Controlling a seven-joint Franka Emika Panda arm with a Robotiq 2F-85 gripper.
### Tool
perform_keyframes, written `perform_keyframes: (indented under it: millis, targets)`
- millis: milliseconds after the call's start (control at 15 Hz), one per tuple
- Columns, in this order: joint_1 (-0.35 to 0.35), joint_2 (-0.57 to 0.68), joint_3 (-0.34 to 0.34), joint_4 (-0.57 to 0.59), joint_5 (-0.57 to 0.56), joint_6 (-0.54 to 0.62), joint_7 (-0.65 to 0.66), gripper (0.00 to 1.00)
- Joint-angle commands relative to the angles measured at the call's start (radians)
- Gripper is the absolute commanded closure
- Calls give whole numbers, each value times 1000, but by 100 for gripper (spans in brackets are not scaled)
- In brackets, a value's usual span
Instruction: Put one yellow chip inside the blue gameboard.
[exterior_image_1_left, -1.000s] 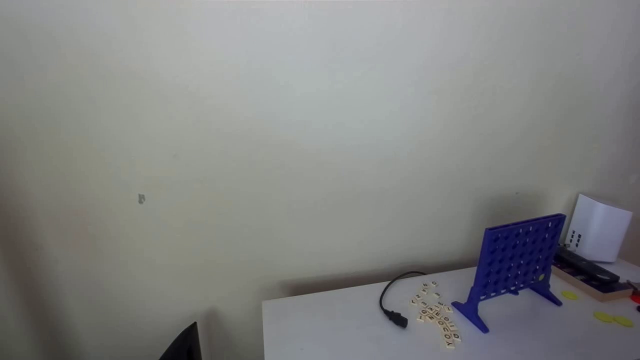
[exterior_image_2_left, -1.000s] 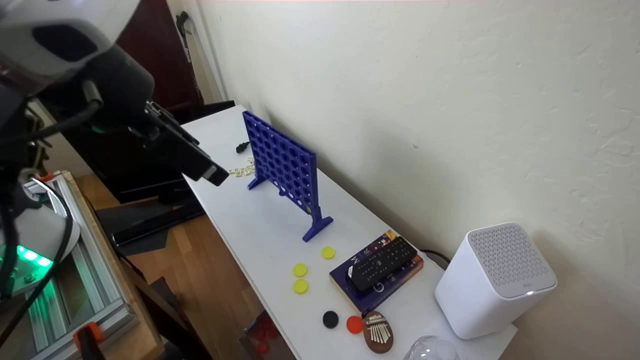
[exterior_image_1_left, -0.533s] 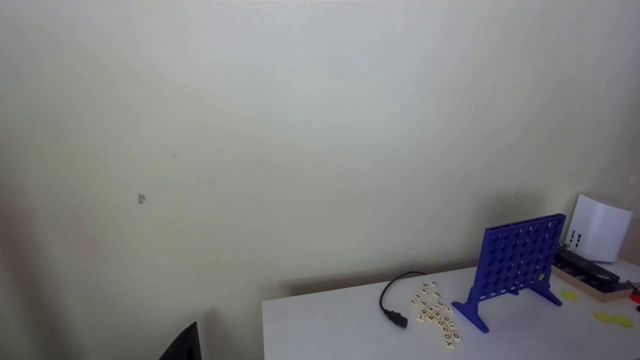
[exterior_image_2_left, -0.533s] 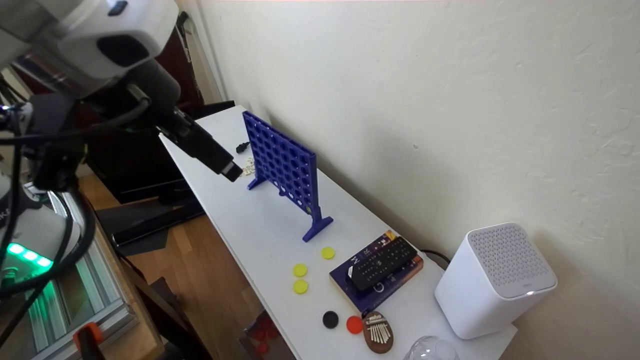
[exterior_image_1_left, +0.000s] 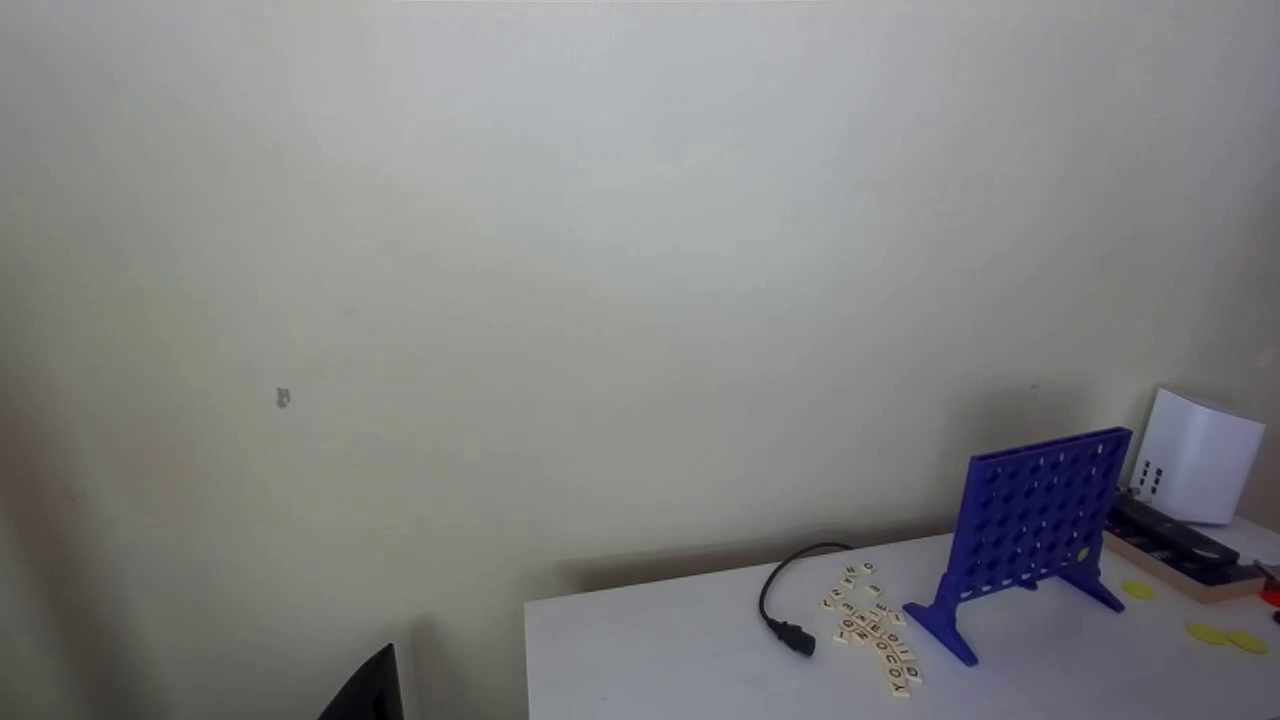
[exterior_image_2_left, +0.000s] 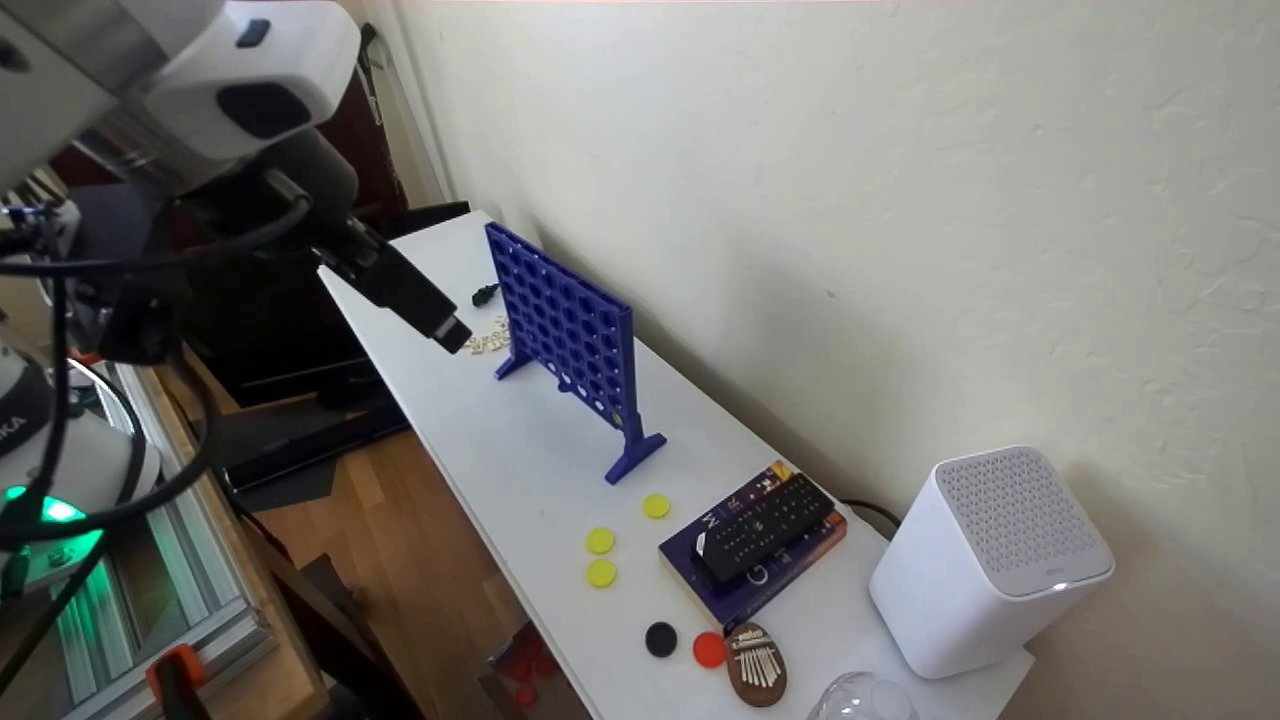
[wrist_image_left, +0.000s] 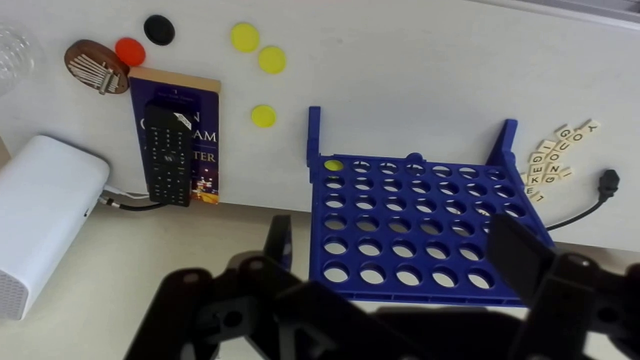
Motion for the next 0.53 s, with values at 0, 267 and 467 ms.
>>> perform_keyframes:
  millis: [0, 267, 467]
  targets:
    - [-1, -1, 0, 0, 0, 0, 0, 0]
    - [-31, -9, 40, -23, 0, -30, -53, 0]
    - [-10, 2, 28, -12, 0, -23, -28, 0]
